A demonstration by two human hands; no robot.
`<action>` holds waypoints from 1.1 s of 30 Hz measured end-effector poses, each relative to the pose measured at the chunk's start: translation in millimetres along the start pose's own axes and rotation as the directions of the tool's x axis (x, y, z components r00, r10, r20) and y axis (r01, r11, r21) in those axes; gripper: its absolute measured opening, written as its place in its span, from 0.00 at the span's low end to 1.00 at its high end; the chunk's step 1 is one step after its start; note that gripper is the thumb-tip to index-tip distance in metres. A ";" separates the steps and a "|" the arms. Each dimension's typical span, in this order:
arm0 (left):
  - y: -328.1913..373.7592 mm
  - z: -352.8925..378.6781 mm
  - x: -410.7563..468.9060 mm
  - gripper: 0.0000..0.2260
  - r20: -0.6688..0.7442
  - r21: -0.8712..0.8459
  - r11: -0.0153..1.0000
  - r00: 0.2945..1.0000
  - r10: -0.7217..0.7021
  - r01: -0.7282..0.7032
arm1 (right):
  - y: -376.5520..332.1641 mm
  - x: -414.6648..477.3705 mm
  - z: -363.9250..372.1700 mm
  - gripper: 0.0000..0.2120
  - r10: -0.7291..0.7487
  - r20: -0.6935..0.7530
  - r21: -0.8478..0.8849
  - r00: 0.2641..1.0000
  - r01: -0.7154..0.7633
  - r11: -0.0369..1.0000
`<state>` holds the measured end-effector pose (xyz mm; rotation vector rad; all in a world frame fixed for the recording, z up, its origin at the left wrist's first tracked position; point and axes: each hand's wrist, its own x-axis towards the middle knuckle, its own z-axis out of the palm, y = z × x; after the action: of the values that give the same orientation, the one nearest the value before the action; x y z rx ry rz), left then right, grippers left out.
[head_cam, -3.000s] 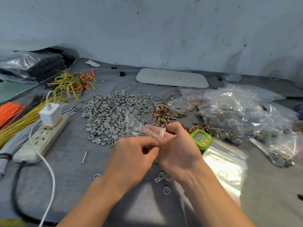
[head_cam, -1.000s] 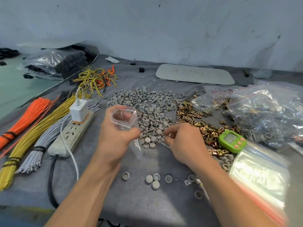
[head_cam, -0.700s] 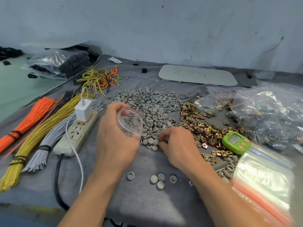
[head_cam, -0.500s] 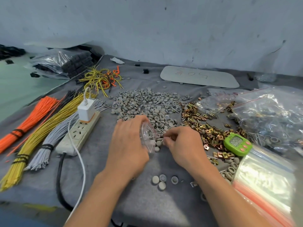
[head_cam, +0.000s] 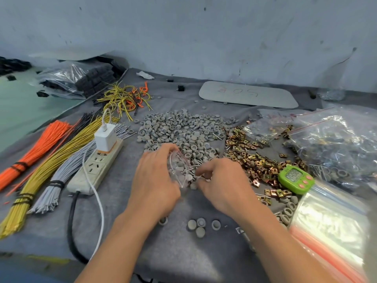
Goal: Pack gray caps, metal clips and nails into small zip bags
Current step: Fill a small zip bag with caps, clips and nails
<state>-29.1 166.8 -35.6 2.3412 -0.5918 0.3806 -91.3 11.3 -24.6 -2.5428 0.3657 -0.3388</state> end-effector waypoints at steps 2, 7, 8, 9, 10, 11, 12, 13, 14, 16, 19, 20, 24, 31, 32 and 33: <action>-0.9 0.2 0.9 0.28 0.005 0.000 1.000 1.000 -0.004 0.004 | -2.6 -0.8 7.2 0.08 -0.064 0.051 -0.133 0.997 0.070 0.989; 1.4 1.1 -1.5 0.28 0.006 -0.016 1.000 1.000 0.003 -0.002 | -1.2 3.7 14.6 0.14 0.008 0.014 -0.202 1.000 -0.005 0.979; 2.0 1.2 -2.1 0.28 0.007 -0.014 1.000 1.000 0.007 -0.007 | -0.8 3.4 14.2 0.15 0.031 0.007 -0.195 0.999 -0.029 0.980; 2.2 1.2 -2.5 0.28 0.011 -0.007 1.000 1.000 0.009 -0.009 | -0.3 2.6 13.7 0.15 0.050 0.005 -0.195 0.999 -0.048 0.980; 2.3 1.4 -2.4 0.28 0.015 0.000 1.000 1.000 0.009 -0.009 | 1.1 2.2 13.1 0.15 0.067 0.006 -0.193 0.998 -0.065 0.979; 2.6 1.5 -2.2 0.28 0.018 0.004 1.000 1.000 0.008 -0.008 | 2.8 1.8 11.6 0.16 0.088 0.005 -0.171 0.996 -0.086 0.982; 3.1 1.4 -1.8 0.28 0.021 0.008 1.000 1.000 0.009 -0.009 | 4.4 1.8 9.2 0.16 0.110 -0.009 -0.119 0.994 -0.111 0.987; 3.7 1.5 -1.7 0.28 0.027 0.011 1.000 1.000 0.014 -0.014 | 5.8 1.9 6.5 0.14 0.123 -0.045 -0.029 0.991 -0.124 0.992; 4.2 1.6 -1.6 0.28 0.036 0.013 1.000 0.999 0.023 -0.024 | 6.6 1.9 3.6 0.12 0.119 -0.096 0.097 0.988 -0.110 0.989; 4.9 2.5 -2.5 0.28 0.059 0.014 0.999 0.997 0.040 -0.041 | 3.4 -0.4 -2.9 0.09 0.080 -0.176 0.370 0.981 -0.010 0.929; 8.6 4.6 -2.5 0.29 0.096 -0.014 0.999 0.994 0.047 -0.046 | -7.2 -6.5 -9.0 0.11 -0.015 -0.171 0.506 0.985 0.101 0.857; 10.3 5.3 -2.1 0.29 0.102 -0.040 0.998 0.993 0.053 -0.049 | -10.2 -8.0 -8.6 0.12 -0.039 -0.152 0.509 0.988 0.112 0.853; 16.1 5.3 -1.5 0.26 0.071 -0.137 0.989 0.996 0.056 -0.045 | -9.4 -5.5 -10.7 0.10 -0.015 -0.167 0.593 0.986 0.112 0.797; 8.0 -3.4 1.5 0.31 -0.022 -0.295 0.954 0.998 -0.055 0.046 | 24.7 1.4 -21.8 0.08 0.121 -0.075 0.126 0.990 -0.111 0.986; 7.6 -4.8 2.1 0.31 -0.041 -0.300 0.953 0.998 -0.054 0.040 | 25.1 0.5 -17.6 0.06 0.118 0.000 0.044 0.993 -0.118 0.992; 7.8 -5.8 2.7 0.30 -0.057 -0.299 0.954 0.997 -0.051 0.031 | 24.5 -0.3 -13.5 0.04 0.119 0.048 -0.018 0.992 -0.118 0.993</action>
<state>-31.4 164.7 -26.0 2.0412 -0.5292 0.3217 -100.4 -15.1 -26.9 -2.5256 0.4999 -0.2297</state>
